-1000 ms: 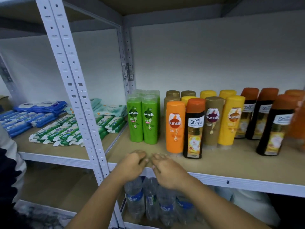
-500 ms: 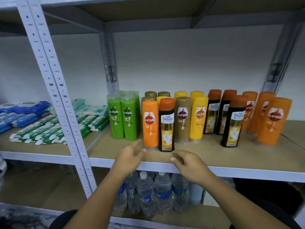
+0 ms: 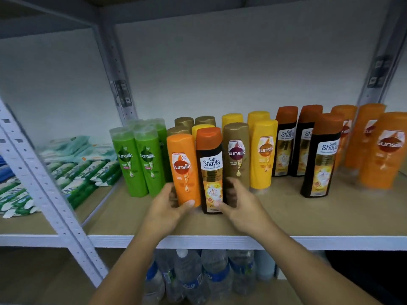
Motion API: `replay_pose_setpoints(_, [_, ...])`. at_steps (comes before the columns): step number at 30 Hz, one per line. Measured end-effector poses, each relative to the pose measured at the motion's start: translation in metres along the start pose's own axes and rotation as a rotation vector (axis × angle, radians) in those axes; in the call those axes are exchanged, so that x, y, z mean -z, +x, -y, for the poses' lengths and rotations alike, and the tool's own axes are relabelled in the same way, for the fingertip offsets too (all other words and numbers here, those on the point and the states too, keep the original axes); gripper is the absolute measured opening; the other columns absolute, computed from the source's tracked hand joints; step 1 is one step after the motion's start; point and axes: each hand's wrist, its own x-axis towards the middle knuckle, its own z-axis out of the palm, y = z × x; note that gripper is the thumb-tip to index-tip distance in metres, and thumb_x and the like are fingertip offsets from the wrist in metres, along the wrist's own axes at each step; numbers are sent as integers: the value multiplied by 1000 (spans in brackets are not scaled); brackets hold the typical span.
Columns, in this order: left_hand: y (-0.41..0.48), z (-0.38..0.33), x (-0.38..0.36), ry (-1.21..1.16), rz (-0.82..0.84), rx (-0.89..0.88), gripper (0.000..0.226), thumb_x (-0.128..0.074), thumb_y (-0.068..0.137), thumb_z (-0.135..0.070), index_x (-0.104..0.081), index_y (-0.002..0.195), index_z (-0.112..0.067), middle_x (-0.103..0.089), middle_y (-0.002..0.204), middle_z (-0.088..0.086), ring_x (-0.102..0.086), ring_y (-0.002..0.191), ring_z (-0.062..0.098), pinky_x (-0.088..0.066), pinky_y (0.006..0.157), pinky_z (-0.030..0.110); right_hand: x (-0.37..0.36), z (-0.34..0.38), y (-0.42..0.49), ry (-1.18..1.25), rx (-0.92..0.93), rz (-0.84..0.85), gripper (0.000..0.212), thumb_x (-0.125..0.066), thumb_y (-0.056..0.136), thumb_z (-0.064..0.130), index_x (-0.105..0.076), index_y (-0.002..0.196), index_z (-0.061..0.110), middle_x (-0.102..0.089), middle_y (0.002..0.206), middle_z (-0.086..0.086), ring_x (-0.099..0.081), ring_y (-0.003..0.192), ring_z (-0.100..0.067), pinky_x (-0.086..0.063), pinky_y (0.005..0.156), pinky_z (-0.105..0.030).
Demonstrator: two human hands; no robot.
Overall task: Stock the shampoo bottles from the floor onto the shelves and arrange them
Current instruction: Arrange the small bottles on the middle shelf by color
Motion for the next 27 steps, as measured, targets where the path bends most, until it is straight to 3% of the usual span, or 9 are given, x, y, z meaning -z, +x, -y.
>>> replay_pose_setpoints(3, [1,-2,1,-11,20,-15,39,-83,82,-21,-58,109,-33,-70,107,-9,-67,99,7,-54,84,25,5,-1,6,-35,4,13,54,-72,90,30,-42,135,37,-63,126,17,-60,116,-4,-53,98,-35])
replay_pose_setpoints(5, [0,-6,-2,-14,65,-21,41,-83,81,-20,-58,109,-36,-70,108,-12,-67,99,6,-51,81,20,12,-3,3,-50,2,1,50,-70,92,28,-43,132,40,-63,125,18,-60,115,-3,-52,97,-32])
replay_pose_setpoints(10, [1,-15,-28,-25,178,-36,47,-83,81,-16,-59,116,-35,-72,112,-8,-70,100,6,-55,86,23,38,-15,-15,-60,-17,-69,47,-67,94,27,-41,129,43,-62,120,22,-59,111,-1,-52,92,-29])
replay_pose_setpoints(15, [1,-28,-63,-20,211,-89,51,-83,82,-28,-57,126,-35,-71,114,-13,-68,102,2,-54,89,22,65,-29,-28,-63,-55,-134,52,-66,95,25,-38,135,44,-62,118,24,-58,111,1,-49,96,-31])
replay_pose_setpoints(20, [2,-35,-89,48,188,-118,44,-81,82,-39,-55,117,-43,-65,111,-25,-63,103,-3,-52,89,23,79,-39,-34,-73,-94,-212,53,-67,94,22,-40,138,35,-63,111,20,-61,104,-1,-52,92,-30])
replay_pose_setpoints(23, [4,-35,-103,165,100,-174,40,-79,82,-48,-62,115,-34,-69,106,-19,-66,95,-2,-56,84,23,85,-43,-34,-104,-99,-255,53,-66,95,24,-40,140,34,-64,121,15,-61,110,-6,-53,96,-35])
replay_pose_setpoints(27, [6,-35,-115,285,11,-216,45,-74,82,-57,-67,114,-25,-71,102,-11,-66,88,3,-59,80,30,88,-44,-35,-145,-80,-277,46,-63,97,27,-45,140,31,-62,115,19,-58,105,0,-47,89,-23])
